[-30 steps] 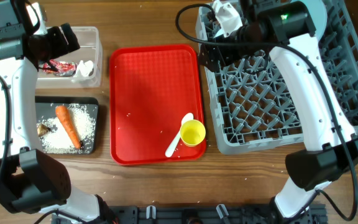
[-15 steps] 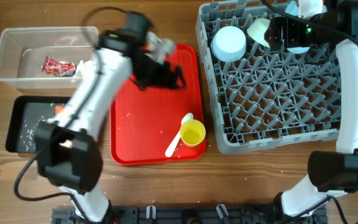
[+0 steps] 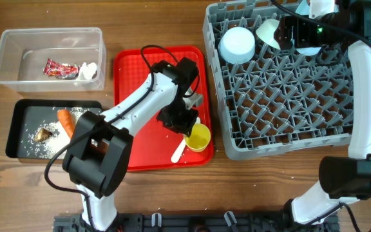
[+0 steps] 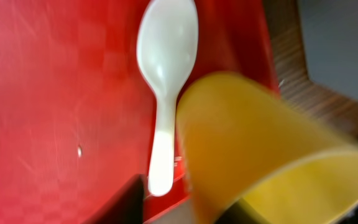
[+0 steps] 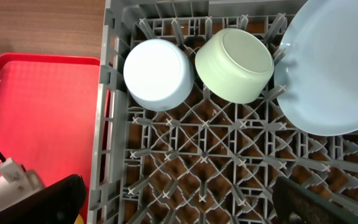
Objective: Sort waste into correct bins and load items into the dishwasher rack
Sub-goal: 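Pass the yellow cup from left gripper to right gripper, then place the yellow cup in the dish rack with the right gripper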
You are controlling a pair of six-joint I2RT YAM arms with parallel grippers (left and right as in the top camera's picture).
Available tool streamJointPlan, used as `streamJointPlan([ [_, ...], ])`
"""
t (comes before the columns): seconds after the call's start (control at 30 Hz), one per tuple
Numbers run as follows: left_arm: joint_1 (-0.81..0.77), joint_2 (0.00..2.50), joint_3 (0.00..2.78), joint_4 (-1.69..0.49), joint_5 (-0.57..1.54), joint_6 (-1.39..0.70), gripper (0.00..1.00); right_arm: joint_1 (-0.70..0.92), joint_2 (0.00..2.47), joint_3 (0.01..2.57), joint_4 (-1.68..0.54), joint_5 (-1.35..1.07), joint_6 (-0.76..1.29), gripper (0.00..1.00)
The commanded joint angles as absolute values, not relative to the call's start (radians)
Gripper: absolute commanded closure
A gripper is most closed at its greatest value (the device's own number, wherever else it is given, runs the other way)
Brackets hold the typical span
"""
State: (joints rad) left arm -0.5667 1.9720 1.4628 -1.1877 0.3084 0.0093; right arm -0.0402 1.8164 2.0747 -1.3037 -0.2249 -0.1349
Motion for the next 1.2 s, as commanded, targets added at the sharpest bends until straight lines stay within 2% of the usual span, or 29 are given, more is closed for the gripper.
streamJointPlan([
  [0.0,-0.57,1.979,1.449,-1.154,0.324,-0.015,0.96,-0.041,1.794,2.075,-1.302,-0.236,-0.127,0.01],
  [0.13,-0.583,1.969,1.43,-1.118,0.332,-0.015,0.96,-0.041,1.794,2.074,-1.319,-0.27,-0.102,0.01],
  [0.23,-0.489,1.89,1.489,-1.113,0.451,-0.015,0.96,-0.041,1.794,2.074,-1.322,-0.456,-0.105,0.02],
  [0.33,-0.267,1.797,1.508,-1.029,0.721,-0.015,0.96,-0.025,1.794,2.072,-1.301,-0.642,-0.106,0.02],
  [0.4,-0.113,1.795,1.507,-0.967,0.994,-0.015,0.96,0.008,1.797,2.058,-1.267,-0.727,-0.106,0.02],
  [0.5,0.018,1.8,1.507,-0.886,1.231,-0.004,0.96,0.078,1.798,1.936,-1.066,-0.968,-0.09,0.03],
  [0.6,0.023,1.8,1.507,-0.855,1.278,-0.004,0.96,0.172,1.799,1.698,-0.635,-1.164,0.109,0.06],
  [0.67,0.01,1.8,1.507,-0.817,1.329,-0.004,0.96,0.228,1.799,1.56,-0.359,-1.169,0.251,0.08],
  [0.77,0.009,1.8,1.507,-0.761,1.38,-0.005,0.96,0.262,1.799,1.449,-0.104,-1.234,0.352,0.08],
  [0.93,0.001,1.8,1.507,-0.736,1.38,-0.008,0.96,0.305,1.8,1.432,-0.079,-1.237,0.315,0.1],
  [1.17,-0.026,1.801,1.507,-0.717,1.38,-0.008,0.96,0.346,1.801,1.432,-0.017,-1.27,0.316,0.23],
])
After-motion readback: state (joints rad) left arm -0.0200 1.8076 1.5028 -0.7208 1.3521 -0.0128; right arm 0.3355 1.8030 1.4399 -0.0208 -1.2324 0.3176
